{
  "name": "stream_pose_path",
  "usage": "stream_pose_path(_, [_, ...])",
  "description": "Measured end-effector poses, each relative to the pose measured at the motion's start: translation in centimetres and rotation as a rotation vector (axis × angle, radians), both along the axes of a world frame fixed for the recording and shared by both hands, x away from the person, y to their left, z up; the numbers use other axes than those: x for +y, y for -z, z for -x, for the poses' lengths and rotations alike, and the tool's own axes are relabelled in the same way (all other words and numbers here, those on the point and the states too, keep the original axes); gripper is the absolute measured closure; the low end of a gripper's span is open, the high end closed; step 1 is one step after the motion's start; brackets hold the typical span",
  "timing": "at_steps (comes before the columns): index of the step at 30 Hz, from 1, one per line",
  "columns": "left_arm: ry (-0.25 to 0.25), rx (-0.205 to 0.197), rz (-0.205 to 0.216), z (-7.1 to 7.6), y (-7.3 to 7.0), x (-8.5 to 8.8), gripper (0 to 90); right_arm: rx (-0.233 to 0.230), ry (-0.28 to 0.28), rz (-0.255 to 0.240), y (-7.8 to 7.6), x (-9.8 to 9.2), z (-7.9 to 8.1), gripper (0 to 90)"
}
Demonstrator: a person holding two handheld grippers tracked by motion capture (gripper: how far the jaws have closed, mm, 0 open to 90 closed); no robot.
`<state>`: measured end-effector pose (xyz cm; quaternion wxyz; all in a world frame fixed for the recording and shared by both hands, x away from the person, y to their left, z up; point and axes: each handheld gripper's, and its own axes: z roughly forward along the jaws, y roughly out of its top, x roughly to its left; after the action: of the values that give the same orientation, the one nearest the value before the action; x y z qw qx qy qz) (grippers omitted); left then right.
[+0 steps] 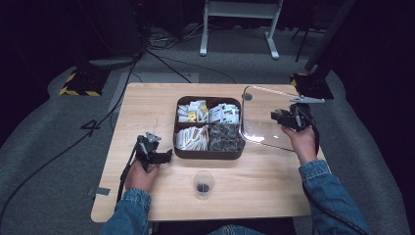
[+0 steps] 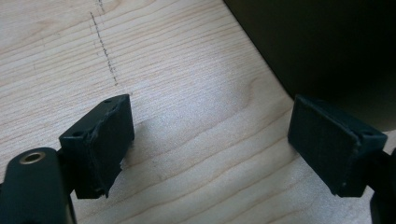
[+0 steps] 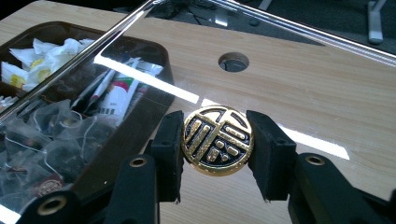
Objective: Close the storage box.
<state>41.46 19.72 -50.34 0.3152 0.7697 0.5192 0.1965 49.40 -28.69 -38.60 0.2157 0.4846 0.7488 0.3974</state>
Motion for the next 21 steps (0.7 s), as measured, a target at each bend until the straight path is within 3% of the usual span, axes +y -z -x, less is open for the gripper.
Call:
stream_pose_path(10, [0.0, 0.0, 0.0, 0.0, 0.0, 0.0, 15.0, -0.012, -0.058, -0.006, -1.9, 3.0, -1.1, 58.4])
stream_pose_path(21, [-0.004, 0.0, 0.0, 0.0, 0.0, 0.0, 15.1, -0.029, -0.133, -0.009, -2.9, 7.3, -2.0, 58.4])
